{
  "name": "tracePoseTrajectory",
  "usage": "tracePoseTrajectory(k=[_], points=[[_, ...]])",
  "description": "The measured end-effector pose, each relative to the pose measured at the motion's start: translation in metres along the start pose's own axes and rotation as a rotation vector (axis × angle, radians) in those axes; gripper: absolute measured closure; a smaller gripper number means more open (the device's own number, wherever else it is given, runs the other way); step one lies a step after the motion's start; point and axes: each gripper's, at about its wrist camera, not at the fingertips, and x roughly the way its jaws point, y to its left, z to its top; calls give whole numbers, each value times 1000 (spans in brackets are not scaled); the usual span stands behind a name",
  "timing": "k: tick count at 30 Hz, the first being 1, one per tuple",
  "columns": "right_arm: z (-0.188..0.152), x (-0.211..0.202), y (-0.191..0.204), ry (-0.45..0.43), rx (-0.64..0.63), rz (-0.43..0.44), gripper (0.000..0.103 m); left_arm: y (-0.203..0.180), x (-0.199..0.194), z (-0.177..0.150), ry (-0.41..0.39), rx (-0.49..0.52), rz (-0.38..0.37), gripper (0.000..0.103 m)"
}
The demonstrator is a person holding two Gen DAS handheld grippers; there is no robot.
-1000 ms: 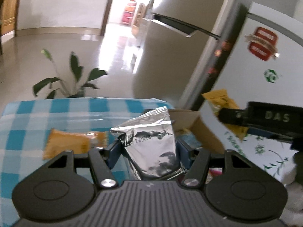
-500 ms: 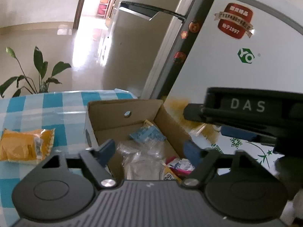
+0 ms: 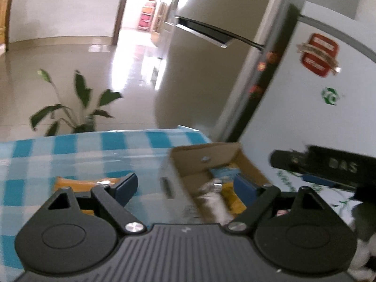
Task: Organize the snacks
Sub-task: 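Move the left gripper to the orange bread bag while the right moves to the green packet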
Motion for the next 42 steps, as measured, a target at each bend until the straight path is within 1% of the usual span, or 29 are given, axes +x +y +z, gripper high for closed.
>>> tracePoseTrajectory(k=[5, 11, 16, 18, 20, 23, 28, 30, 31, 33, 35, 40, 41, 42], points=[[-6, 5, 24, 17, -76, 57, 19, 41, -13, 5, -7, -27, 64, 14], [-24, 13, 59, 60, -202, 119, 19, 84, -23, 5, -8, -61, 135, 13], [-42, 20, 84, 119, -273, 184, 19, 115, -18, 0, 11, -106, 182, 13], [-50, 23, 94, 143, -312, 198, 19, 124, -11, -1, 13, -121, 204, 13], [-59, 27, 103, 170, -348, 204, 19, 129, -3, -3, 19, -114, 212, 13], [-71, 34, 114, 213, -398, 212, 19, 135, 14, -4, 37, -69, 199, 13], [-89, 45, 127, 282, -456, 218, 19, 142, 38, -7, 76, -19, 102, 14], [-94, 49, 129, 305, -475, 206, 19, 140, 46, -8, 106, 54, 25, 14], [-98, 50, 130, 311, -483, 203, 19, 138, 49, -9, 118, 104, 4, 14], [-101, 53, 131, 329, -493, 202, 19, 131, 52, -12, 118, 224, -4, 14], [-105, 56, 132, 344, -507, 192, 19, 128, 54, -14, 127, 307, -37, 14], [-110, 61, 135, 359, -525, 179, 19, 125, 65, -17, 162, 419, -115, 13], [-110, 61, 136, 358, -525, 181, 19, 123, 69, -17, 172, 453, -121, 13], [-110, 61, 136, 357, -527, 184, 19, 121, 73, -19, 176, 493, -111, 13]])
